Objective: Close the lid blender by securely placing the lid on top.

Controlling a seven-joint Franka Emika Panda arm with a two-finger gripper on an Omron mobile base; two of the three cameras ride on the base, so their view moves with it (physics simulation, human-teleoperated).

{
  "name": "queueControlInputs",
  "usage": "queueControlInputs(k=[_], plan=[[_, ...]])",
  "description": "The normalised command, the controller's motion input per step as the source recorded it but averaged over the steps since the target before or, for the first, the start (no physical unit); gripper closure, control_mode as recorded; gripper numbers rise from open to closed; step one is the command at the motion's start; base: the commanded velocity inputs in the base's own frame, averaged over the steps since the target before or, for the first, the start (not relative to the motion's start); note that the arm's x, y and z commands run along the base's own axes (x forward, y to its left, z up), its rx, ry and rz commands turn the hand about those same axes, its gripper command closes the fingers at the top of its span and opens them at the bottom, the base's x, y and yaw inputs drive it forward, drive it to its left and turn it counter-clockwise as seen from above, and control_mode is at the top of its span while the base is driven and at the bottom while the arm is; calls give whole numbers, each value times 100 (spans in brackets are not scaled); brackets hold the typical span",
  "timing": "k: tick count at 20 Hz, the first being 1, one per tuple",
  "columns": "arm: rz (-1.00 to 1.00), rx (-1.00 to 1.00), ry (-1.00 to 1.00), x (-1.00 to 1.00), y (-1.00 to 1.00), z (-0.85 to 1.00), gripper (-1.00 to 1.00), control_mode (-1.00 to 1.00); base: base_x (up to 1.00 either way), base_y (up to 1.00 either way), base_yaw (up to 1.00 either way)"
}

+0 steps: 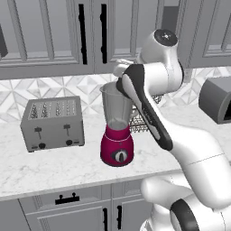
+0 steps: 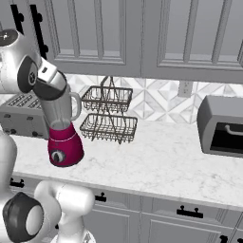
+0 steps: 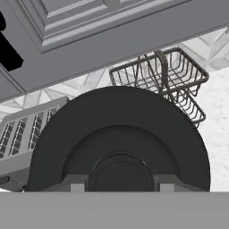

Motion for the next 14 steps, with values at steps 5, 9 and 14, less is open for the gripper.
queueControlInputs(k=[5,9,14], plan=[[12,0,11,47,34,7,100,-100,0,0,0],[5,0,11,52,31,-2,100,-100,0,0,0],[0,-1,4,49,7,-19,100,-100,0,0,0]])
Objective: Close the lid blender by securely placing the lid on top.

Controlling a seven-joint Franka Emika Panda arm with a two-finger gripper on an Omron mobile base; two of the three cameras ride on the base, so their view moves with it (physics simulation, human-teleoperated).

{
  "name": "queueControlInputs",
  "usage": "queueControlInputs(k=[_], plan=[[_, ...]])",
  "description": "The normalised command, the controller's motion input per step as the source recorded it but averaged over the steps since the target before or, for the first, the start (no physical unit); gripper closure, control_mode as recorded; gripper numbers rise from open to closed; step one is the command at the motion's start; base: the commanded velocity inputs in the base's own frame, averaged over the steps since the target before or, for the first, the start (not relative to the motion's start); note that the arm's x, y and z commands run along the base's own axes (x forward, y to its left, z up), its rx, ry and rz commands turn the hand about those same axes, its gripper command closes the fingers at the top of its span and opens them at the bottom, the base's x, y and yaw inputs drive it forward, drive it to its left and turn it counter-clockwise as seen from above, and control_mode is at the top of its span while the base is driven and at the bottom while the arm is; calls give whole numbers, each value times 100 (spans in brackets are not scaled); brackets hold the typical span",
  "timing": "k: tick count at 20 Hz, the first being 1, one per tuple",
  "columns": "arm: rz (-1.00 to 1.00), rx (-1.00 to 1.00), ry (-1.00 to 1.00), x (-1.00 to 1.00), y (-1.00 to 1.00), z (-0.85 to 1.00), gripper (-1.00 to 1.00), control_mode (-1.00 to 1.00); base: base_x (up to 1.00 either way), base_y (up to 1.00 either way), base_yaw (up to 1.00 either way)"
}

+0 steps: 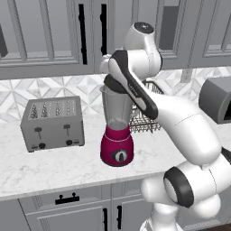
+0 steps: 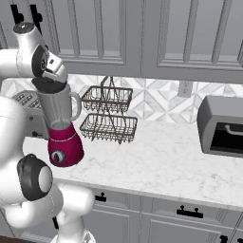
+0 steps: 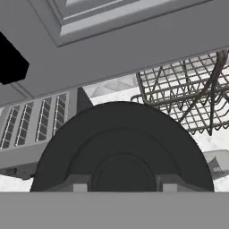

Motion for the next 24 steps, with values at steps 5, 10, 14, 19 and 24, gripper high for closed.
queueControlInputs(k=[5,10,14,19,24], plan=[[-2,-4,0,27,2,-58,100,-100,0,0,0],[-5,-8,-1,3,6,-40,100,-100,0,0,0],[-15,-15,-12,4,6,-5,100,-100,0,0,0],[-19,-15,-17,12,3,-3,100,-100,0,0,0],[-18,-13,-11,0,4,-40,100,-100,0,0,0]])
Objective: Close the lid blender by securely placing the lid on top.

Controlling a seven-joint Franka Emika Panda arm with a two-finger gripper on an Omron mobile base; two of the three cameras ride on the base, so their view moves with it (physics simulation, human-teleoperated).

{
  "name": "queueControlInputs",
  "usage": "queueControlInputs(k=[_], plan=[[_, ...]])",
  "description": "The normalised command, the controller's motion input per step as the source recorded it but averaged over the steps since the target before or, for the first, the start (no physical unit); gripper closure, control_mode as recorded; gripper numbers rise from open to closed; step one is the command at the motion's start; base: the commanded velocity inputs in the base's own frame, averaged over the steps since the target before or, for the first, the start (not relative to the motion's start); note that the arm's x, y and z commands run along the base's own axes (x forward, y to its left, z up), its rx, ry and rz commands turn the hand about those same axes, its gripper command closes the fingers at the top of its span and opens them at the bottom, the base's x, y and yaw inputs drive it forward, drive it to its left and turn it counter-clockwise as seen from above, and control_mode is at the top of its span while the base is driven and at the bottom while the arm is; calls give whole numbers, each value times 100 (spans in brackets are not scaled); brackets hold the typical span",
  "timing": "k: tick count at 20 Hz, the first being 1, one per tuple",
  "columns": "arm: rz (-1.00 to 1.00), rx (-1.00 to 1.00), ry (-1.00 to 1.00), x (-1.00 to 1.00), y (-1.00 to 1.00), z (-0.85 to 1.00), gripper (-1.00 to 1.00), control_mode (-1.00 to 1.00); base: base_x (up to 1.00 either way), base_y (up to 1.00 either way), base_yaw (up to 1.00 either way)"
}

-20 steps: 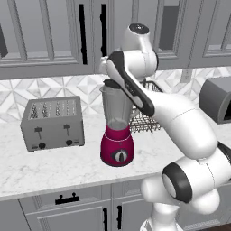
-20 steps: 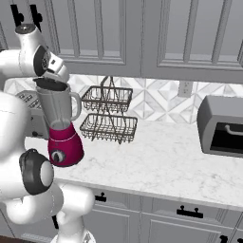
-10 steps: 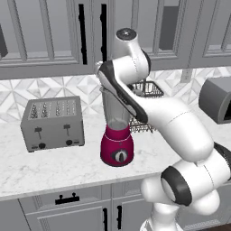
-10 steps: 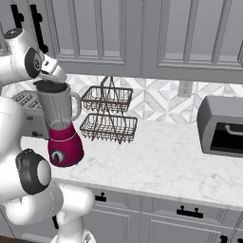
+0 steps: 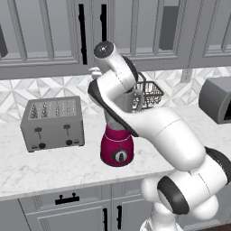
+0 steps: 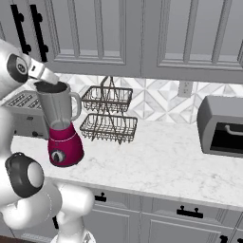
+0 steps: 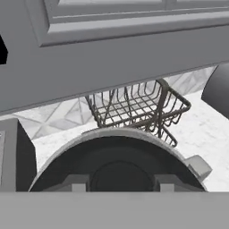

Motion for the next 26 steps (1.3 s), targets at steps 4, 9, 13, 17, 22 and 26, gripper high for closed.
queueControlInputs(k=[4,9,13,17,22,26], plan=[[-18,-12,-12,0,2,-58,100,-100,0,0,0],[-14,-11,-17,-14,3,-24,100,-100,0,0,0],[-11,-12,-23,-19,0,-17,100,-100,0,0,0],[-12,-11,-26,-7,0,-30,100,-100,0,0,0],[-13,-11,-20,0,-4,-52,100,-100,0,0,0],[-13,-10,-11,0,-7,-80,100,-100,0,0,0]])
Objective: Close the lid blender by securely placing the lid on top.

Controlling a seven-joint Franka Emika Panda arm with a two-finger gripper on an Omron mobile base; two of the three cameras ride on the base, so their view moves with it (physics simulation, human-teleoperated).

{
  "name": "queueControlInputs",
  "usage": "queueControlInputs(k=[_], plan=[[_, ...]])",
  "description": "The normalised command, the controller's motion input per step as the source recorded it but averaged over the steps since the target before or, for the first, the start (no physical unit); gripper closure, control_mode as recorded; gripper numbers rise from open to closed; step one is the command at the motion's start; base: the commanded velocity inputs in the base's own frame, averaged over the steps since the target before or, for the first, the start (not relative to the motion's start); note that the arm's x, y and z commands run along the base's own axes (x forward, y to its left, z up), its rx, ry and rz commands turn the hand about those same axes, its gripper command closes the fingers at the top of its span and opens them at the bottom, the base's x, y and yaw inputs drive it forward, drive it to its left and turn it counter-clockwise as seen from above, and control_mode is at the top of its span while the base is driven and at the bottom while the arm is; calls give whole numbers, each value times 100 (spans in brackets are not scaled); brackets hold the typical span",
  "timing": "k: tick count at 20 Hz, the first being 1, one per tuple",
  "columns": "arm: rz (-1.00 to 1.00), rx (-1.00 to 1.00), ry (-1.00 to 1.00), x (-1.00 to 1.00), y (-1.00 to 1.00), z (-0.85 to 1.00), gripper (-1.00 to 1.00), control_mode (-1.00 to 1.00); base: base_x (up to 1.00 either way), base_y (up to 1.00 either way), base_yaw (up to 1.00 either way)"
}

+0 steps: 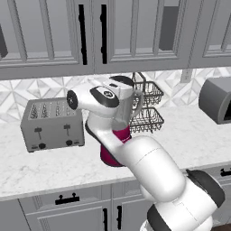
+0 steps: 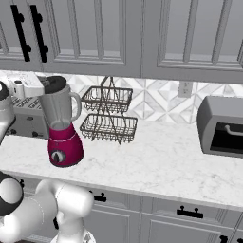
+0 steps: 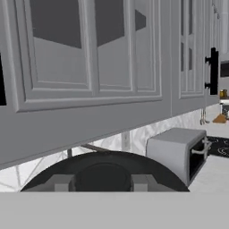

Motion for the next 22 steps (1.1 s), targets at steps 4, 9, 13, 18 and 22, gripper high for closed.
queueControlInputs(k=[4,9,13,18,22], plan=[[-10,-3,0,18,-14,-86,100,-100,0,0,0],[-7,0,1,22,-17,-81,100,-100,0,0,0],[-6,1,2,20,-20,-82,100,-100,0,0,0],[-4,5,4,18,-29,-79,100,-100,0,0,0],[-2,3,7,11,-19,-63,-100,-100,0,0,0]])
